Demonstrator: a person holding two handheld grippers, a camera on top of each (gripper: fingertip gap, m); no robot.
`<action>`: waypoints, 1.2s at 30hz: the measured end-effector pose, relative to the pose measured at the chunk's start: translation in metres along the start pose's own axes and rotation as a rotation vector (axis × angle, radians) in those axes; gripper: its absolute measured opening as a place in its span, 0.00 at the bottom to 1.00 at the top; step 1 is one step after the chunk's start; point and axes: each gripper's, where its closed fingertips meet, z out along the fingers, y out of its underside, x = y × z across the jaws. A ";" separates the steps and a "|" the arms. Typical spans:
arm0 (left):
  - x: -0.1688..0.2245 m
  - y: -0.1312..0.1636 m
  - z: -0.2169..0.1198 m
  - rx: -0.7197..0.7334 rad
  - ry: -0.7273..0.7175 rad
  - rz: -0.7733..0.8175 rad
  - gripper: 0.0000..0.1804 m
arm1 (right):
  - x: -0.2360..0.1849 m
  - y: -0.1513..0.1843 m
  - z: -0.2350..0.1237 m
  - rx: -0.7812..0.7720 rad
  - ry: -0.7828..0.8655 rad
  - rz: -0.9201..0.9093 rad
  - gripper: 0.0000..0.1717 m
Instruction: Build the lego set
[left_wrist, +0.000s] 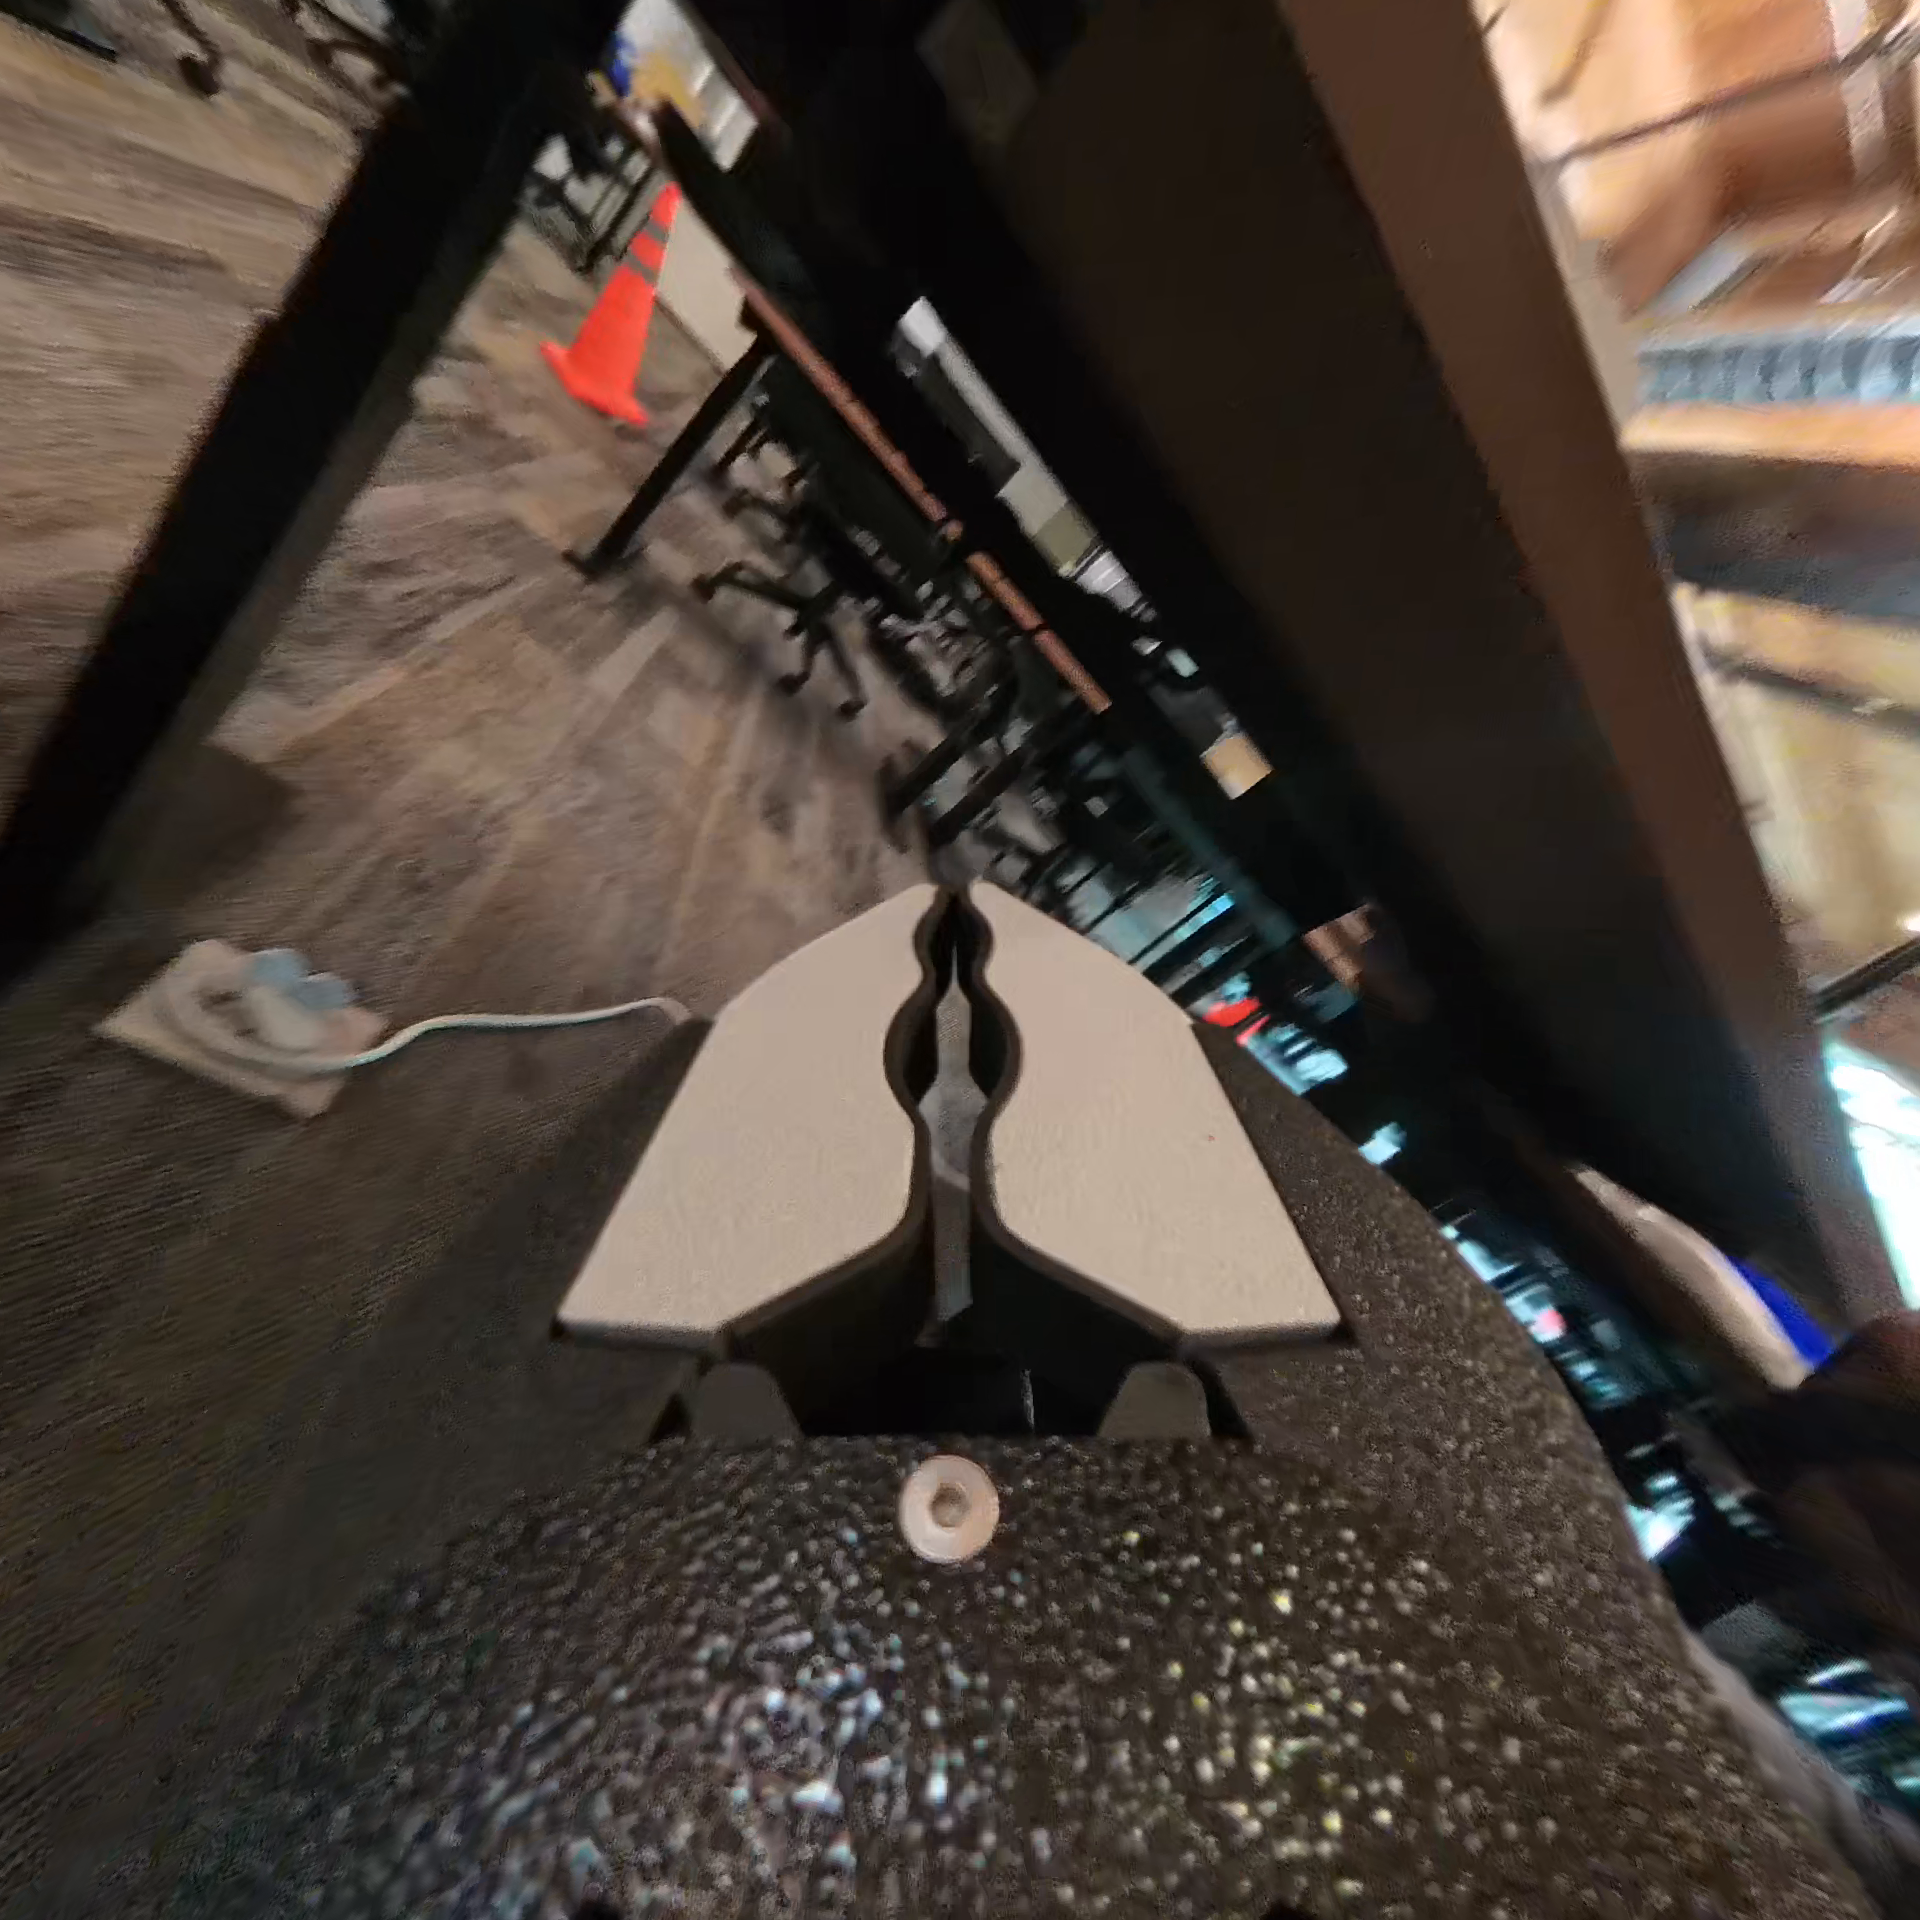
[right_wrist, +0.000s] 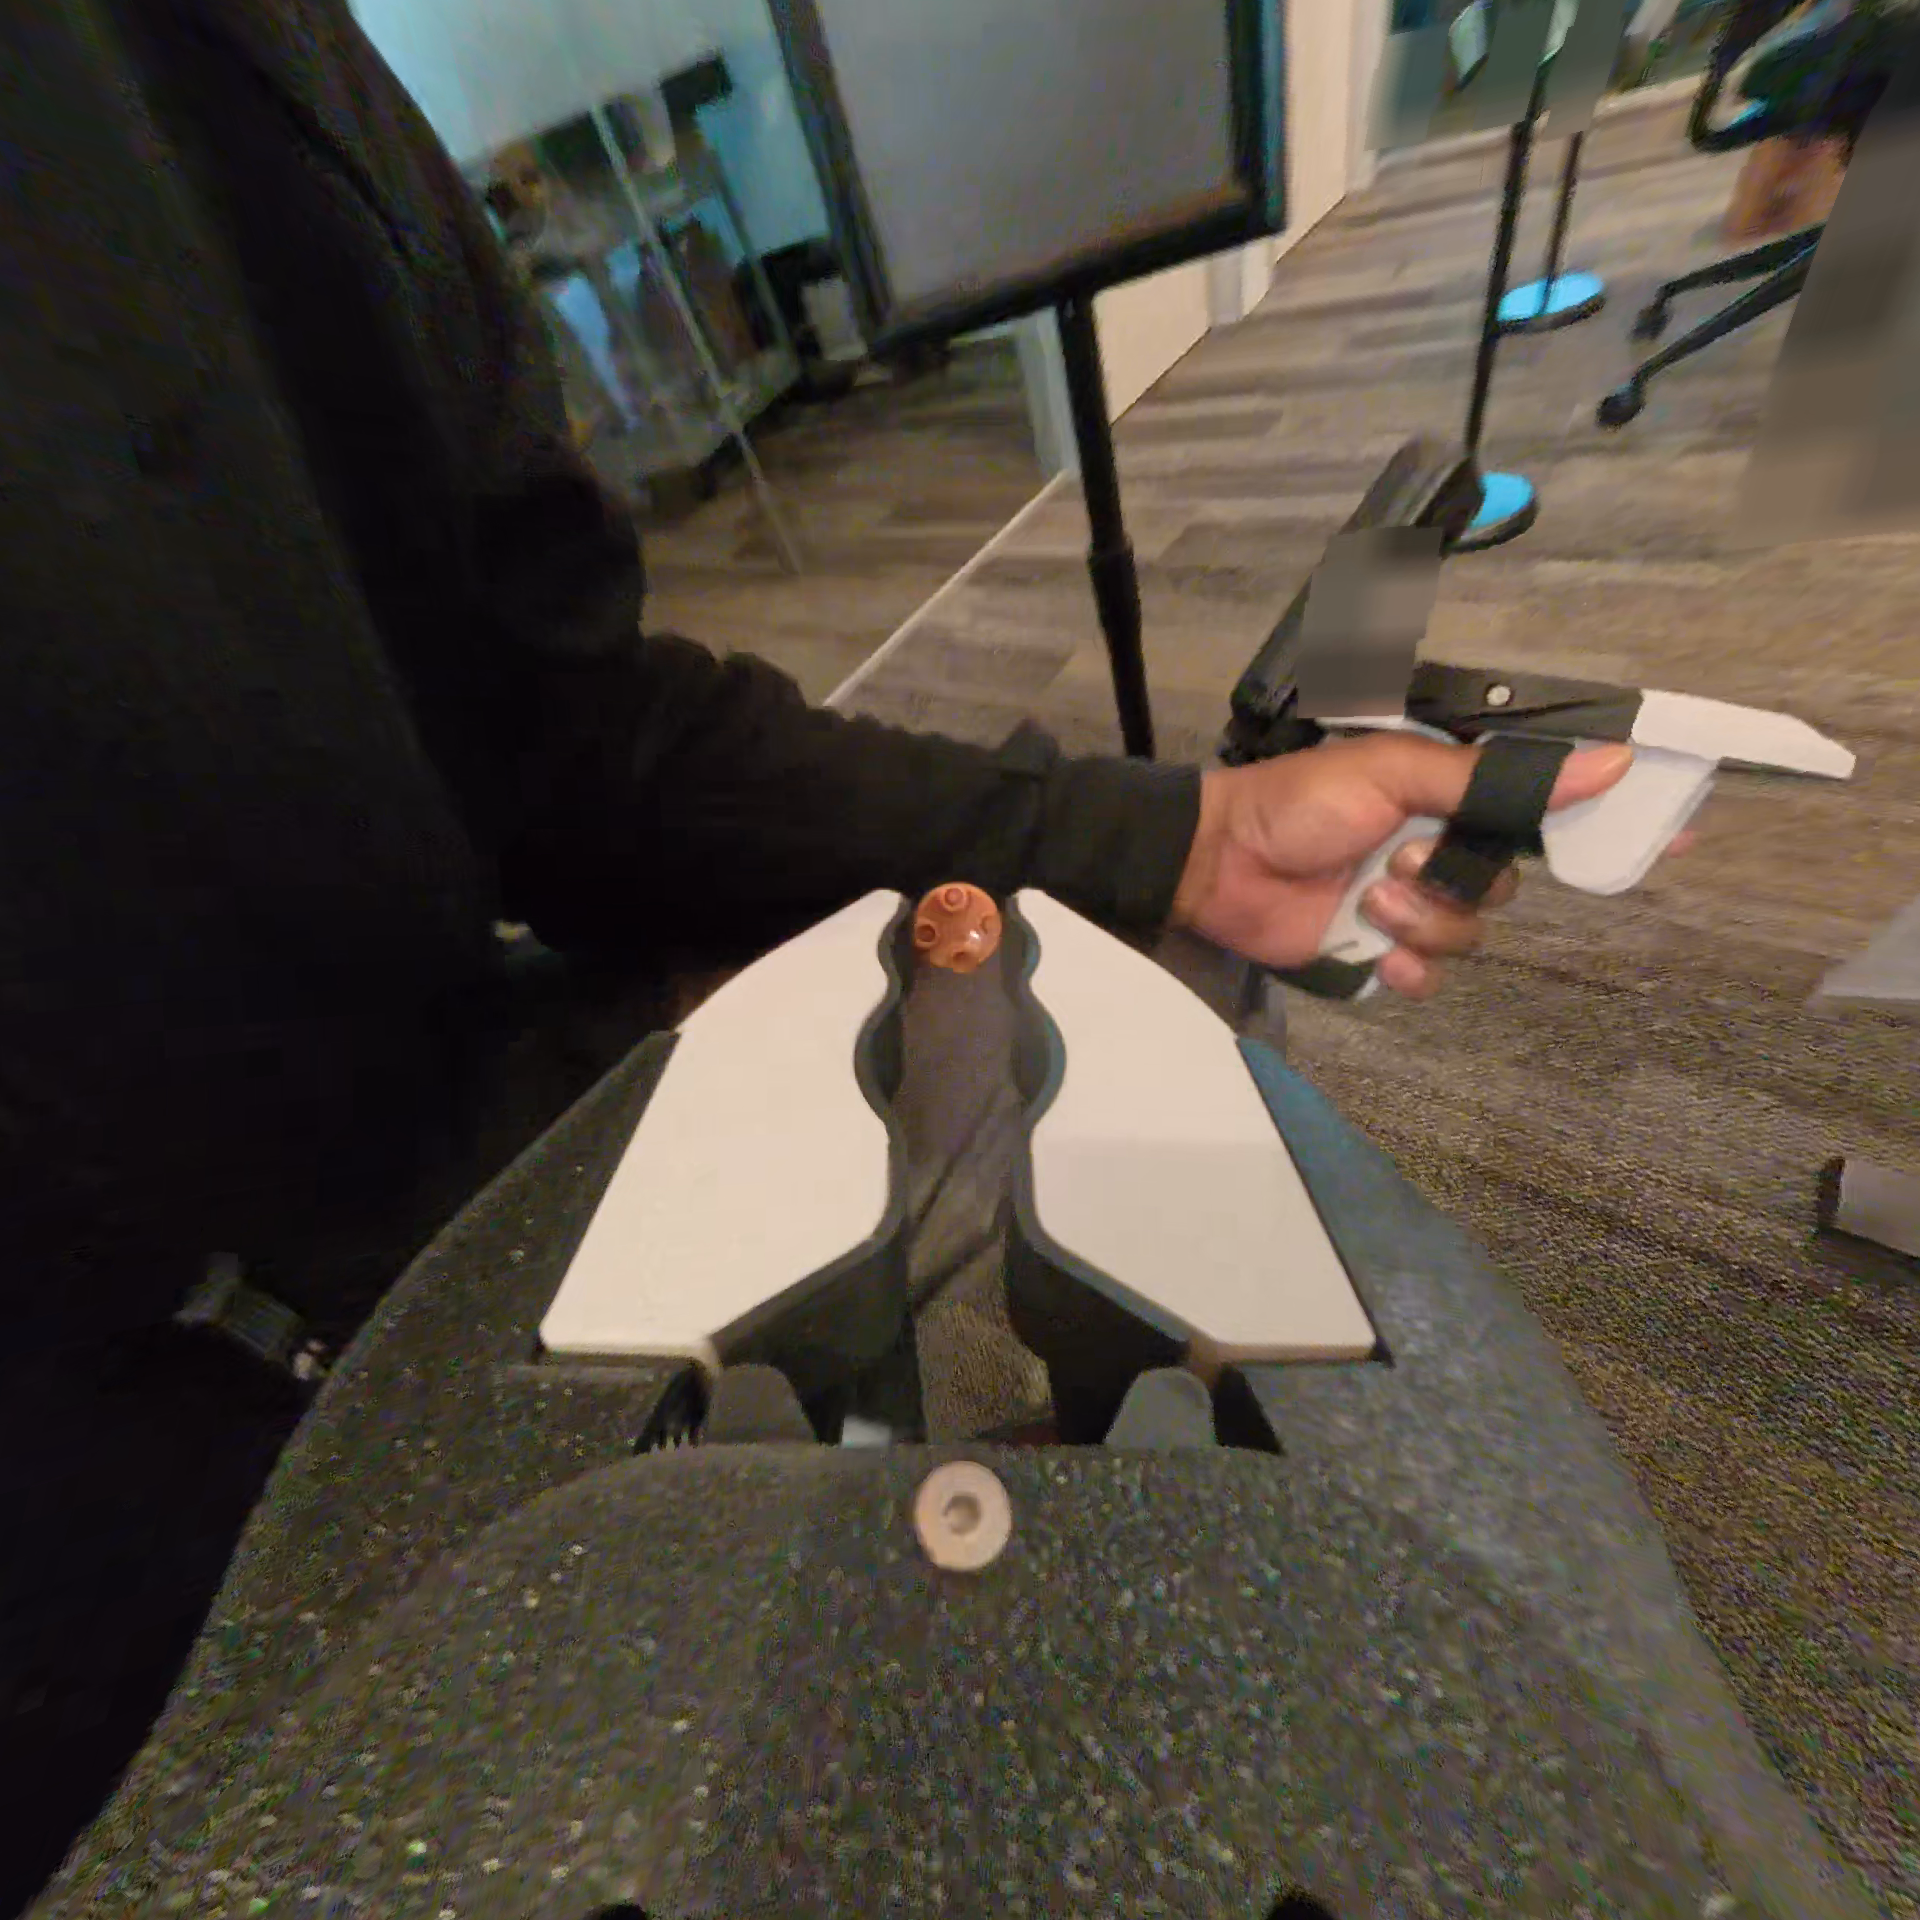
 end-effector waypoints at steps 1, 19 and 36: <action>0.008 0.003 0.013 0.029 0.033 -0.029 0.00 | 0.002 -0.002 -0.007 0.024 0.025 0.005 0.09; 0.231 -0.027 0.117 0.155 0.433 0.197 0.00 | 0.005 -0.179 -0.199 0.437 0.272 -0.121 0.09; 0.342 -0.035 0.237 -0.413 0.711 1.061 0.15 | 0.129 -0.200 -0.329 0.633 0.294 0.097 0.09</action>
